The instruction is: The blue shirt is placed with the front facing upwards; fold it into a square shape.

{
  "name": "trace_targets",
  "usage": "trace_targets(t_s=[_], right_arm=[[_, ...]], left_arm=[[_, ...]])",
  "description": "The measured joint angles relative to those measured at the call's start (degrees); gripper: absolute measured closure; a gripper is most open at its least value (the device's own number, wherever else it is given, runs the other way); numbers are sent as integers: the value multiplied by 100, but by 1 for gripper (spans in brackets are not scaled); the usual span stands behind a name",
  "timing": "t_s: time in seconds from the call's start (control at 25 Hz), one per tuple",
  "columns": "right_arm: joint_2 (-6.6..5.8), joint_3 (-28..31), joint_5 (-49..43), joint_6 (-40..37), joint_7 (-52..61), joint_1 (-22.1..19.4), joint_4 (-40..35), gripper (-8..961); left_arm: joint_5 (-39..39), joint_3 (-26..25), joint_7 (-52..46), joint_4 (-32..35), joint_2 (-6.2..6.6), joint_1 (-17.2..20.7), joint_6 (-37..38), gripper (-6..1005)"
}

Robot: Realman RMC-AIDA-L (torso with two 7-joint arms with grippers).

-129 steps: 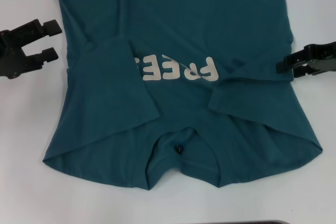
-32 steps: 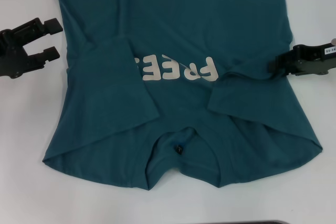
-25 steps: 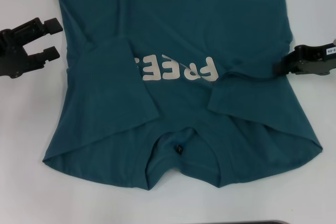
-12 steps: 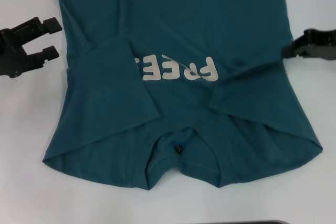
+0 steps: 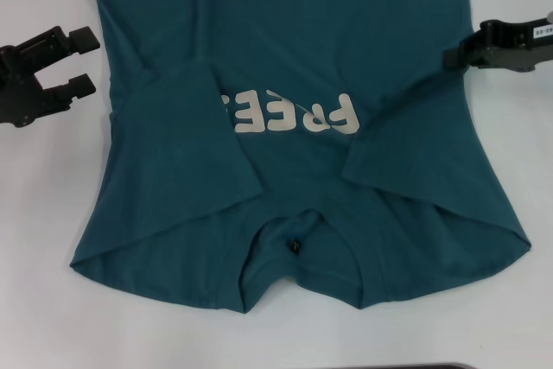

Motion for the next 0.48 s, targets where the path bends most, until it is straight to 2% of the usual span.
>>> trace_targets(t_s=[0.48], right_arm=[[13, -395, -15, 329, 22, 216, 157, 878]], left_arm=[[0, -73, 16, 0, 3, 52, 45, 68]])
